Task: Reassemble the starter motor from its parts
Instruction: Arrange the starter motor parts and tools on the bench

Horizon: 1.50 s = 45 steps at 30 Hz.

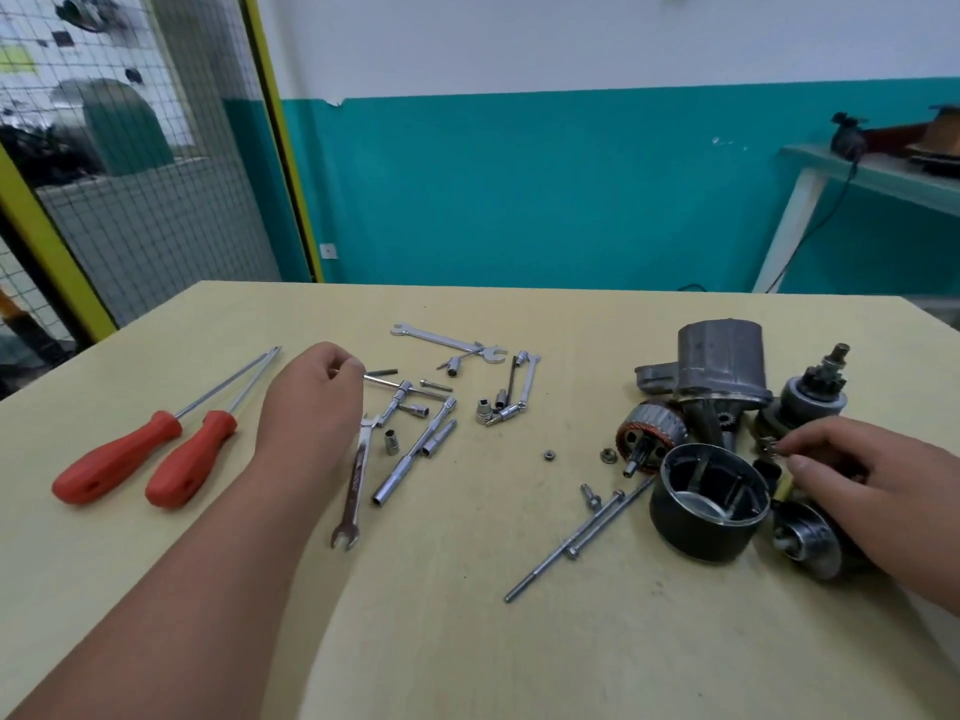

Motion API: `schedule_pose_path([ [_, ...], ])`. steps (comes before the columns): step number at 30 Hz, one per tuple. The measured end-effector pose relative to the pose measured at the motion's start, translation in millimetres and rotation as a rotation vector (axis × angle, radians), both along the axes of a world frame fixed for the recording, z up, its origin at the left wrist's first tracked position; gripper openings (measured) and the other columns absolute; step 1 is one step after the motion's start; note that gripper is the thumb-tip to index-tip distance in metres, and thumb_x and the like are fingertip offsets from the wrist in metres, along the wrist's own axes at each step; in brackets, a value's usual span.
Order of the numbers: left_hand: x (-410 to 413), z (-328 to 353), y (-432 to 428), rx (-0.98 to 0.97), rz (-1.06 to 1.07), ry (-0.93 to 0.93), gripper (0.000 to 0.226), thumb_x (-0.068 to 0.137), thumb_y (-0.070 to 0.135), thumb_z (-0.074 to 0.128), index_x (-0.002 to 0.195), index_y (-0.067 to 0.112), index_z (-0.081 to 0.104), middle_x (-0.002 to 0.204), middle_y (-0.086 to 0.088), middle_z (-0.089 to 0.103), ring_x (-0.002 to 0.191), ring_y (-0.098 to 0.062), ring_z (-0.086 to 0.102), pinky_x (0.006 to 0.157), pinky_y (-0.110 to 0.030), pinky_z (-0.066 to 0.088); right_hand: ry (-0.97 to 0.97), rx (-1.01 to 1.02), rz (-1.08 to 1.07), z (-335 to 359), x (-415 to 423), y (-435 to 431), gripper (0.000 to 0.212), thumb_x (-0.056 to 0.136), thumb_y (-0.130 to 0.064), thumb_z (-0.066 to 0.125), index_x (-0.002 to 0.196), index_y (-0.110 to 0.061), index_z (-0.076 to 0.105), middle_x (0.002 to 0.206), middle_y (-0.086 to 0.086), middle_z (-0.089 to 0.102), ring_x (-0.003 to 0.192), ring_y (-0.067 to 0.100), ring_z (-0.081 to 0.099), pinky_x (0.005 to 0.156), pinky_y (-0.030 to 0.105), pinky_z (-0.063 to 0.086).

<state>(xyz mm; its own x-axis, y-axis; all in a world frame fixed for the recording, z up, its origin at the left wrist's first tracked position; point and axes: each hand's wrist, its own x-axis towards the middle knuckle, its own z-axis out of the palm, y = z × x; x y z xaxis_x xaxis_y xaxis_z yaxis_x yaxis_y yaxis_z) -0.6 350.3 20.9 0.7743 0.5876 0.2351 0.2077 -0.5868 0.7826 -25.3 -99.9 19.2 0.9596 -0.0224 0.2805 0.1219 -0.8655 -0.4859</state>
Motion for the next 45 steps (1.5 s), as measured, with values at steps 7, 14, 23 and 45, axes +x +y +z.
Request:
schedule_pose_path([
  [7,-23,7,-58,0.225,-0.398,-0.081,0.021,0.100,0.027,0.057,0.084,0.038,0.067,0.086,0.029,0.065,0.076,-0.001,0.061,0.059,-0.030,0.041,0.139,0.023,0.264,40,-16,-9,0.031,0.086,-0.050,0.069,0.109,-0.068,0.058,0.104,-0.036,0.066,0.097,-0.012,0.060,0.078,0.027,0.049],
  [14,-50,-2,-117,0.407,-0.870,-0.057,0.013,0.098,0.044,0.053,0.093,0.051,0.064,0.105,0.032,0.063,0.094,0.000,0.059,0.066,-0.024,0.042,0.342,-0.407,0.424,39,-12,-27,0.064,0.073,-0.048,0.084,0.130,-0.050,0.053,0.119,-0.029,0.048,0.115,-0.007,0.041,0.099,0.015,0.036],
  [23,-26,-22,-97,0.253,-0.717,0.059,0.023,0.100,0.022,0.067,0.085,0.038,0.073,0.088,0.026,0.069,0.084,0.000,0.061,0.070,-0.029,0.048,0.348,-0.158,0.411,36,-14,-42,0.050,0.062,-0.046,0.081,0.109,-0.048,0.063,0.111,-0.027,0.062,0.103,-0.004,0.059,0.079,0.014,0.048],
  [45,-32,-13,-106,0.283,-0.642,-0.016,0.027,0.101,0.022,0.065,0.088,0.046,0.068,0.091,0.031,0.065,0.085,0.003,0.059,0.061,-0.028,0.043,0.162,1.747,-0.082,36,1,-29,0.056,0.093,-0.050,0.071,0.133,-0.012,0.060,0.094,0.014,0.070,0.065,0.023,0.063,0.050,0.028,0.050],
])
